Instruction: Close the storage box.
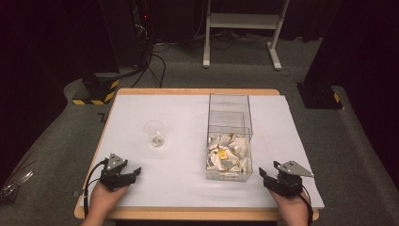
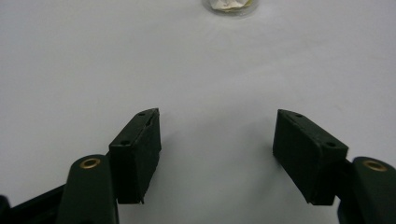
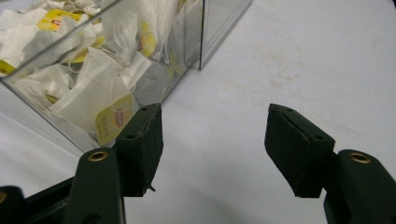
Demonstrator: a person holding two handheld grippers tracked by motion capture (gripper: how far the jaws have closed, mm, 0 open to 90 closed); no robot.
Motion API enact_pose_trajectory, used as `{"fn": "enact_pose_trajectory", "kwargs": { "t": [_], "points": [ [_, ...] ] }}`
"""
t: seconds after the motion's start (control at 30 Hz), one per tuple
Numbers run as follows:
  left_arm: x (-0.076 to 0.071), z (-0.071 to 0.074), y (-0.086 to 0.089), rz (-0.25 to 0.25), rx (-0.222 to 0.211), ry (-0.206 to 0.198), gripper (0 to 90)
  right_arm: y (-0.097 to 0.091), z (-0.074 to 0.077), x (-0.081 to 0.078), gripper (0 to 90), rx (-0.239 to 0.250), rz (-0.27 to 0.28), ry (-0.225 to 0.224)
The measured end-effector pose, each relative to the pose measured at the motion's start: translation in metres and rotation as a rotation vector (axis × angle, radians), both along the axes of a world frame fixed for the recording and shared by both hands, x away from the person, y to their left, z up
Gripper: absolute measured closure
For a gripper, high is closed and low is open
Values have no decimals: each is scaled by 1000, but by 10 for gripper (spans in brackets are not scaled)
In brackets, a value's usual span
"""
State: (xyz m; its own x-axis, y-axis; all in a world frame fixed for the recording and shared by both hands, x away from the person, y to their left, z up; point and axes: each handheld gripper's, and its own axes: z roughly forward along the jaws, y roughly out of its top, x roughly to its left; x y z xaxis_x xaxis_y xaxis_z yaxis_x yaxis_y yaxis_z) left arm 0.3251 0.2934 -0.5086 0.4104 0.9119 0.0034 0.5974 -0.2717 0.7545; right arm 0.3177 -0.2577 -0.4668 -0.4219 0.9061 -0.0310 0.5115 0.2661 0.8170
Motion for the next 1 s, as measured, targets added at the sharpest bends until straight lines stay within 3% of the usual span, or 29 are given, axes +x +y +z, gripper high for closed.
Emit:
{"fn": "enact_pose_trajectory", "kwargs": {
  "t": [0.27, 0.7, 1.0],
  "points": [
    [0, 0, 0, -1, -1, 1, 326, 3, 12, -6, 361, 23, 3, -26],
    [0, 0, 0, -1, -1, 1, 326, 16, 35, -22, 355, 58, 63, -84],
    [0, 0, 0, -3, -2, 2, 325, 25, 41, -31, 340, 97, 105, -89]
  ]
}}
